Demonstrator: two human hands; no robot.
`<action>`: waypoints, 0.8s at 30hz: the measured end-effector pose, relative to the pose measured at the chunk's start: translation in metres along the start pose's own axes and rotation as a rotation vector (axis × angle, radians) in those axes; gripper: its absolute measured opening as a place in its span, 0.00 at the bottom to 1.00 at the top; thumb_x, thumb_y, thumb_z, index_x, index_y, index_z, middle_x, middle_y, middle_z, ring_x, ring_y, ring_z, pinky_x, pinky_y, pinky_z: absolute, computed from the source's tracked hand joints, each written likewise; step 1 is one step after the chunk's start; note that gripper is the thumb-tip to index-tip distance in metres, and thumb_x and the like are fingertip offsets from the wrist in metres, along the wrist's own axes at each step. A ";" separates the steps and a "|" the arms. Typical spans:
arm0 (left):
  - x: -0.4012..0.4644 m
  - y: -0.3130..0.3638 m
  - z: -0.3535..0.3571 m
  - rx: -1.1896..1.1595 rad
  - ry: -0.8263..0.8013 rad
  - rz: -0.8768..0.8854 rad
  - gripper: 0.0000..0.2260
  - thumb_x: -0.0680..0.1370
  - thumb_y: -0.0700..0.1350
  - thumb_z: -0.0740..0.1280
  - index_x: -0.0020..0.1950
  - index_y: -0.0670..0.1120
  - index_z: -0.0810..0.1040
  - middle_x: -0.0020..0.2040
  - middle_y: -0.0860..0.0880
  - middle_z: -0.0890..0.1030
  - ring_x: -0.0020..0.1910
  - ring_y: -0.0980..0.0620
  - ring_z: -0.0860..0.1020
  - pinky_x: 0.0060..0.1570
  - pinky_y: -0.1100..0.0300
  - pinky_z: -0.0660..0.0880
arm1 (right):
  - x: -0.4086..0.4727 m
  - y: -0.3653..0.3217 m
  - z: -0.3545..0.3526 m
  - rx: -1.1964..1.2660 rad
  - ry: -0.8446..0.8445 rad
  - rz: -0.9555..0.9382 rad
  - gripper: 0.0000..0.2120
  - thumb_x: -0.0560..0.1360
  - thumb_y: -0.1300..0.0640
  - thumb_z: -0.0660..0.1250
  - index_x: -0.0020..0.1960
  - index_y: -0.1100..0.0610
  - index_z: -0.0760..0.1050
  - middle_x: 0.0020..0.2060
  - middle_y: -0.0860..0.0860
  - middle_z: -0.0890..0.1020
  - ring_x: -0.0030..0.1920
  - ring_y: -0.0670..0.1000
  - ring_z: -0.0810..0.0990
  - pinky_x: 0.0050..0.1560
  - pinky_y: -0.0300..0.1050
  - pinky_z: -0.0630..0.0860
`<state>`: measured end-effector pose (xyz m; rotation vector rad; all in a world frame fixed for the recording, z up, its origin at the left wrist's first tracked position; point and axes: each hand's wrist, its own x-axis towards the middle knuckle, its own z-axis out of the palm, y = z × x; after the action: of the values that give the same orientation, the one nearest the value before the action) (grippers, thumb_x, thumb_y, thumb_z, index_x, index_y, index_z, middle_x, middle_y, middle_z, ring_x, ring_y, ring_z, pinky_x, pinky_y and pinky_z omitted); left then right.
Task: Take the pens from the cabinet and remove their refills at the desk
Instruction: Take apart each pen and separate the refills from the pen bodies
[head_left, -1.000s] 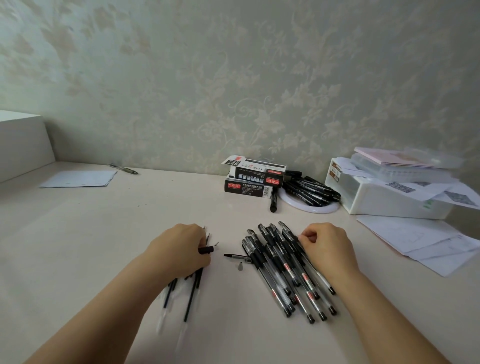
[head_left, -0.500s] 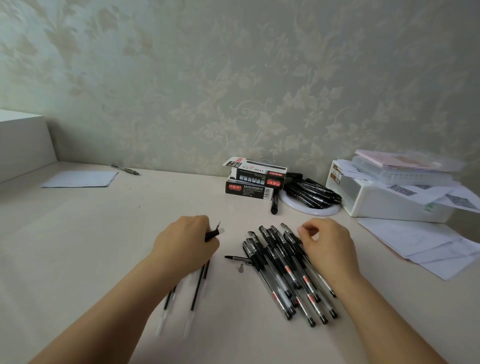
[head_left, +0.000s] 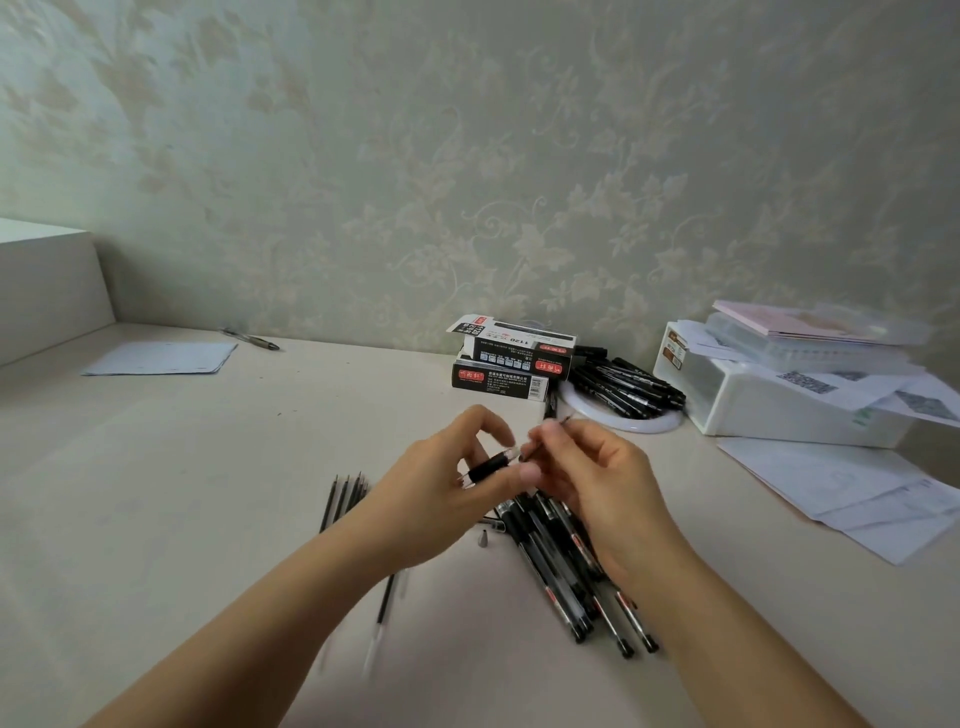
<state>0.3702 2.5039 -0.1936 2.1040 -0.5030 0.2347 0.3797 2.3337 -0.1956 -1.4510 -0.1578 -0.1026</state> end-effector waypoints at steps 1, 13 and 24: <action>0.000 -0.002 0.000 0.024 -0.009 -0.003 0.08 0.76 0.61 0.62 0.53 0.61 0.73 0.35 0.59 0.76 0.26 0.62 0.71 0.31 0.71 0.66 | 0.002 -0.001 -0.002 0.012 0.066 -0.012 0.10 0.80 0.54 0.65 0.46 0.58 0.81 0.42 0.55 0.86 0.42 0.52 0.85 0.44 0.41 0.81; 0.002 -0.007 0.002 -0.083 0.001 0.004 0.07 0.81 0.51 0.62 0.49 0.58 0.80 0.34 0.55 0.78 0.28 0.51 0.66 0.30 0.59 0.65 | 0.006 -0.005 -0.008 0.280 0.200 -0.028 0.11 0.83 0.53 0.58 0.49 0.59 0.72 0.40 0.58 0.86 0.40 0.55 0.87 0.37 0.39 0.81; 0.002 -0.008 0.001 -0.111 -0.011 0.009 0.08 0.80 0.50 0.63 0.49 0.57 0.81 0.34 0.54 0.79 0.28 0.51 0.67 0.30 0.56 0.65 | 0.008 -0.004 -0.014 0.233 0.160 -0.047 0.10 0.82 0.54 0.61 0.47 0.60 0.74 0.41 0.58 0.86 0.41 0.55 0.86 0.37 0.40 0.81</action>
<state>0.3755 2.5059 -0.1991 1.9967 -0.5207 0.1958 0.3873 2.3200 -0.1921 -1.2014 -0.0700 -0.2304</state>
